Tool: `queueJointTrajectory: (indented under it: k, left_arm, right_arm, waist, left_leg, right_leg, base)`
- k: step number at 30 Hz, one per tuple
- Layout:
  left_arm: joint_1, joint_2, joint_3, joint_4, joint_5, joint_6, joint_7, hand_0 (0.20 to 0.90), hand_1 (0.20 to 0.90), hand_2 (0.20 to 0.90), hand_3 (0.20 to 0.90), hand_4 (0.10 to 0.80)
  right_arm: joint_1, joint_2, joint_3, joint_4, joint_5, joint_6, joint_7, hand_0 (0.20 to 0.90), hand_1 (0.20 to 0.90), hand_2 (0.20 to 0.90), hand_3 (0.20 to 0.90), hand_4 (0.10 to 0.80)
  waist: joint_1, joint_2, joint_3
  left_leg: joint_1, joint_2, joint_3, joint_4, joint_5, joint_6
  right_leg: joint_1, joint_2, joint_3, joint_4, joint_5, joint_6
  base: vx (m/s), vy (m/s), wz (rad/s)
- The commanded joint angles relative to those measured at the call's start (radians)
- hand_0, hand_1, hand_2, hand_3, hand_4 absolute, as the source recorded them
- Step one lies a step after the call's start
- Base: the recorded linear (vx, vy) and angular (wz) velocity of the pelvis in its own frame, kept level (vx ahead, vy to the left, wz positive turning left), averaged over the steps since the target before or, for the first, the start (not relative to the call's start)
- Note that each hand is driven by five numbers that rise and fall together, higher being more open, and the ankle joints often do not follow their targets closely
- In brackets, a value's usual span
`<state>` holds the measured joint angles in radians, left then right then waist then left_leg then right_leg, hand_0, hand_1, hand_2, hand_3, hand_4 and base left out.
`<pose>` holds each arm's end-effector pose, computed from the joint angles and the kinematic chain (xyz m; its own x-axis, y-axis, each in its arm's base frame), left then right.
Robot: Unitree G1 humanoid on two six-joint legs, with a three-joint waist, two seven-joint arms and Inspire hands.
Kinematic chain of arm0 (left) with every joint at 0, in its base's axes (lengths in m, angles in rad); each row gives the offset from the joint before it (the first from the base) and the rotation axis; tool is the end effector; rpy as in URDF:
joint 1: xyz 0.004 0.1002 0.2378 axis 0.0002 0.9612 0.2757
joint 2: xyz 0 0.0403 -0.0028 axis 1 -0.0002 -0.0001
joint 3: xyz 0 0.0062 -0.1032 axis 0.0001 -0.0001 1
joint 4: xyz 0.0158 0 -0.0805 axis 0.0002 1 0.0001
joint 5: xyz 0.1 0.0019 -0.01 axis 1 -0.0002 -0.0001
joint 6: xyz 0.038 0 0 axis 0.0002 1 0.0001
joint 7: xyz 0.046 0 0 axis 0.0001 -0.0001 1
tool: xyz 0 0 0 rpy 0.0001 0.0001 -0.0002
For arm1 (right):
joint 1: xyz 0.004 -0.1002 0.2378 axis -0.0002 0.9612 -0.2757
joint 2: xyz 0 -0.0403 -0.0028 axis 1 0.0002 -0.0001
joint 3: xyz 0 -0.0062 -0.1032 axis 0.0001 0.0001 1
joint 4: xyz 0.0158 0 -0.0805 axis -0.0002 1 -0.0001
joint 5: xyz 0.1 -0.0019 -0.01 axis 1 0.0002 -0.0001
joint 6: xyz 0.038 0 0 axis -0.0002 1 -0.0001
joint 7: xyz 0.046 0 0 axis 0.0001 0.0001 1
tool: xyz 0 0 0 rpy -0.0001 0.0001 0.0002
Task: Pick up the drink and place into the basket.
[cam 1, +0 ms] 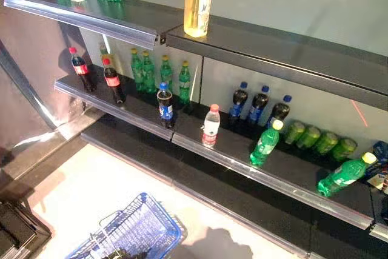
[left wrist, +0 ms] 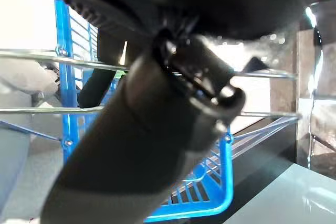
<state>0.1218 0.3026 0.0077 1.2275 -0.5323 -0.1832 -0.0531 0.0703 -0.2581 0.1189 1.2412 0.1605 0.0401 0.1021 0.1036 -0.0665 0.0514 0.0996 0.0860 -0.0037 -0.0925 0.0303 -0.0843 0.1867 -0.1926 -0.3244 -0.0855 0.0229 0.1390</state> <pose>0.0332 0.2611 -0.1082 0.3947 0.3204 -0.8612 -0.4788 0.8716 0.1048 0.0414 -0.2340 -0.1180 0.2179 -0.1098 -0.9698 0.0157 0.9939 -0.1090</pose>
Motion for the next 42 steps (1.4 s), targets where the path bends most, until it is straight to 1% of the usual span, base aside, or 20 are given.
queueJointTrajectory:
  k: [1,9,13,22,25,27,28,29,30,31,32,33,34,35,36,37,39,40,41,42]
  left_arm:
    - [-0.09,-0.065,-0.051,-0.048,0.03,-0.081,-0.059,0.3,0.3,0.3,0.2,0.1]
    - [-0.09,-0.073,-0.054,-0.049,0.008,-0.093,-0.066,0.3,0.3,0.3,0.2,0.1]
    - [-0.093,-0.075,-0.052,-0.045,0.014,-0.092,-0.061,0.3,0.3,0.3,0.2,0.1]
    - [-0.096,-0.065,-0.055,-0.039,0.017,-0.085,-0.066,0.3,0.3,0.3,0.2,0.1]
    - [-0.098,-0.067,-0.059,-0.054,0.023,-0.075,-0.058,0.3,0.3,0.3,0.2,0.1]
    - [-0.099,-0.066,-0.062,-0.058,0.025,-0.073,-0.057,0.3,0.3,0.3,0.2,0.1]
    - [-0.098,-0.066,-0.067,-0.067,0.024,-0.07,-0.054,0.3,0.3,0.3,0.2,0.1]
    - [-0.097,-0.067,-0.068,-0.076,0.026,-0.064,-0.05,0.3,0.3,0.3,0.2,0.1]
    - [-0.088,-0.067,-0.051,-0.092,0.038,-0.06,-0.055,0.3,0.3,0.3,0.2,0.1]
    - [-0.082,-0.072,-0.048,-0.099,0.034,-0.065,-0.054,0.3,0.3,0.3,0.2,0.1]
    - [-0.077,-0.078,-0.057,-0.107,0.02,-0.072,-0.048,0.3,0.3,0.3,0.2,0.1]
    - [-0.071,-0.082,-0.052,-0.117,0.022,-0.071,-0.047,0.3,0.3,0.3,0.2,0.1]
    - [-0.067,-0.083,-0.05,-0.125,0.019,-0.069,-0.046,0.3,0.3,0.3,0.2,0.1]
    - [-0.053,-0.085,-0.056,-0.149,0.009,-0.063,-0.033,0.3,0.3,0.3,0.2,0.1]
    - [-0.046,-0.082,-0.059,-0.161,0.004,-0.059,-0.029,0.3,0.3,0.3,0.2,0.1]
    - [-0.043,-0.082,-0.059,-0.164,0.003,-0.058,-0.028,0.3,0.3,0.3,0.2,0.1]
    - [-0.015,-0.08,-0.058,-0.191,-0.01,-0.057,-0.018,0.3,0.3,0.3,0.2,0.1]
    - [-0.007,-0.079,-0.058,-0.198,-0.015,-0.057,-0.016,0.3,0.3,0.3,0.2,0.1]
    - [0.011,-0.081,-0.054,-0.204,-0.023,-0.066,-0.015,0.3,0.3,0.3,0.2,0.1]
    - [0.017,-0.083,-0.051,-0.204,-0.025,-0.069,-0.015,0.3,0.3,0.3,0.2,0.1]
  right_arm:
    - [-0.067,-0.03,0.014,0.047,0.025,-0.012,-0.028,0.9,0.9,0.9,0.9,0.8]
    - [-0.066,-0.025,0.016,0.046,0.03,-0.02,-0.035,0.9,0.9,0.9,0.9,0.8]
    - [-0.063,-0.021,0.017,0.049,0.023,-0.041,-0.045,0.9,0.9,0.9,0.9,0.8]
    - [-0.082,-0.032,0.046,0.016,-0.04,-0.152,-0.131,0.9,0.9,0.9,0.9,0.8]
    - [-0.094,-0.039,0.07,-0.035,-0.078,-0.239,-0.172,0.9,0.9,0.9,0.9,0.8]
    - [-0.103,-0.045,0.083,-0.067,-0.086,-0.265,-0.191,0.9,0.9,0.9,0.9,0.8]
    - [-0.109,-0.052,0.097,-0.109,-0.101,-0.288,-0.214,0.9,0.9,0.9,0.9,0.8]
    - [-0.114,-0.059,0.105,-0.147,-0.102,-0.282,-0.22,0.9,0.9,0.9,0.9,0.8]
    - [-0.098,-0.071,0.105,-0.207,-0.084,-0.368,-0.186,0.9,0.9,0.9,0.9,0.8]
    - [-0.084,-0.069,0.109,-0.25,-0.099,-0.406,-0.202,0.9,0.9,0.9,0.9,0.8]
    - [-0.073,-0.072,0.133,-0.317,-0.154,-0.431,-0.268,0.9,0.9,0.9,0.9,0.8]
    - [-0.059,-0.076,0.149,-0.385,-0.091,-0.49,-0.219,0.9,0.9,0.9,0.9,0.8]
    - [-0.045,-0.082,0.154,-0.453,-0.096,-0.501,-0.227,0.9,0.9,0.9,0.9,0.8]
    - [-0.021,-0.082,0.159,-0.647,-0.146,-0.495,-0.272,0.9,0.9,0.9,0.9,0.8]
    - [-0.015,-0.1,0.159,-0.738,-0.16,-0.496,-0.286,0.9,0.9,0.9,0.9,0.8]
    - [-0.013,-0.107,0.156,-0.775,-0.148,-0.465,-0.278,0.9,0.9,0.9,0.9,0.8]
    - [0.001,-0.162,0.117,-1.0,-0.147,-0.417,-0.259,0.9,0.9,0.9,0.9,0.8]
    - [0.004,-0.176,0.105,-1.056,-0.134,-0.406,-0.25,0.9,0.9,0.9,0.9,0.8]
    - [0.011,-0.207,0.06,-1.181,-0.138,-0.381,-0.235,0.9,0.9,0.9,0.9,0.8]
    - [0.016,-0.217,0.041,-1.22,-0.148,-0.39,-0.236,0.9,0.9,0.9,0.9,0.8]
  waist:
    - [0.013,0.036,0.036]
    - [0.012,0.035,0.036]
    - [0.012,0.032,0.036]
    - [0.015,0.031,0.032]
    - [0.018,0.03,0.034]
    - [0.019,0.03,0.036]
    - [0.02,0.029,0.036]
    - [0.021,0.029,0.037]
    - [0.016,0.029,0.037]
    - [0.009,0.031,0.039]
    - [0.002,0.034,0.043]
    - [-0.004,0.036,0.044]
    - [-0.01,0.036,0.045]
    - [-0.024,0.036,0.046]
    - [-0.03,0.035,0.047]
    - [-0.031,0.035,0.046]
    - [-0.044,0.033,0.043]
    - [-0.048,0.032,0.043]
    - [-0.056,0.031,0.04]
    - [-0.06,0.031,0.038]
  left_leg:
    - [0.046,0.035,0.1,0.005,-0.019,-0.008]
    - [0.044,0.035,0.103,0.005,-0.02,-0.007]
    - [0.044,0.035,0.104,0.005,-0.021,-0.007]
    - [0.042,0.036,0.103,0.005,-0.022,-0.007]
    - [0.043,0.036,0.098,0.005,-0.02,-0.008]
    - [0.044,0.036,0.097,0.005,-0.019,-0.008]
    - [0.043,0.036,0.095,0.005,-0.019,-0.008]
    - [0.042,0.036,0.093,0.005,-0.019,-0.008]
    - [0.037,0.039,0.099,0.005,-0.016,-0.01]
    - [0.033,0.038,0.103,0.005,-0.016,-0.008]
    - [0.033,0.037,0.103,0.005,-0.017,-0.002]
    - [0.03,0.037,0.107,0.006,-0.017,-0.001]
    - [0.028,0.037,0.112,0.009,-0.019,0.0]
    - [0.027,0.035,0.117,0.011,-0.02,0.0]
    - [0.028,0.035,0.12,0.011,-0.021,-0.001]
    - [0.029,0.036,0.121,0.01,-0.021,-0.001]
    - [0.037,0.039,0.13,0.007,-0.023,-0.002]
    - [0.038,0.04,0.133,0.006,-0.024,-0.002]
    - [0.041,0.041,0.139,0.005,-0.025,-0.002]
    - [0.041,0.042,0.142,0.005,-0.026,-0.002]
  right_leg:
    - [-0.039,-0.024,0.017,0.035,0.023,0.006]
    - [-0.04,-0.024,0.017,0.033,0.025,0.007]
    - [-0.039,-0.024,0.016,0.032,0.025,0.007]
    - [-0.038,-0.025,0.016,0.029,0.028,0.01]
    - [-0.036,-0.027,0.016,0.03,0.031,0.011]
    - [-0.037,-0.028,0.017,0.032,0.032,0.011]
    - [-0.038,-0.029,0.017,0.033,0.032,0.012]
    - [-0.038,-0.03,0.017,0.032,0.032,0.012]
    - [-0.046,-0.03,0.021,0.032,0.036,0.012]
    - [-0.053,-0.03,0.027,0.034,0.037,0.013]
    - [-0.056,-0.031,0.03,0.035,0.035,0.012]
    - [-0.059,-0.031,0.033,0.033,0.038,0.012]
    - [-0.063,-0.032,0.036,0.036,0.038,0.014]
    - [-0.066,-0.034,0.041,0.034,0.039,0.018]
    - [-0.066,-0.034,0.044,0.034,0.039,0.019]
    - [-0.066,-0.034,0.044,0.033,0.039,0.019]
    - [-0.064,-0.031,0.052,0.031,0.037,0.019]
    - [-0.064,-0.031,0.054,0.031,0.036,0.02]
    - [-0.067,-0.029,0.062,0.032,0.035,0.02]
    - [-0.068,-0.029,0.065,0.032,0.035,0.02]
  base:
    - [0.0,0.0,0.0]
    - [0.0,0.0,0.0]
    - [0.0,0.0,0.0]
    - [0.0,0.0,0.0]
    - [0.0,0.0,0.0]
    - [0.0,0.0,0.0]
    - [0.0,0.0,0.0]
    - [-0.035,-0.01,0.0]
    - [-0.054,-0.004,0.0]
    - [-0.071,0.012,-0.01]
    - [-0.065,0.025,-0.02]
    - [-0.057,0.026,-0.02]
    - [-0.051,0.017,-0.02]
    - [-0.036,0.006,0.02]
    - [0.0,0.0,0.0]
    - [0.0,0.0,0.0]
    - [0.0,0.0,0.0]
    - [0.0,0.0,0.0]
    - [0.0,0.0,0.0]
    - [0.0,0.0,0.0]
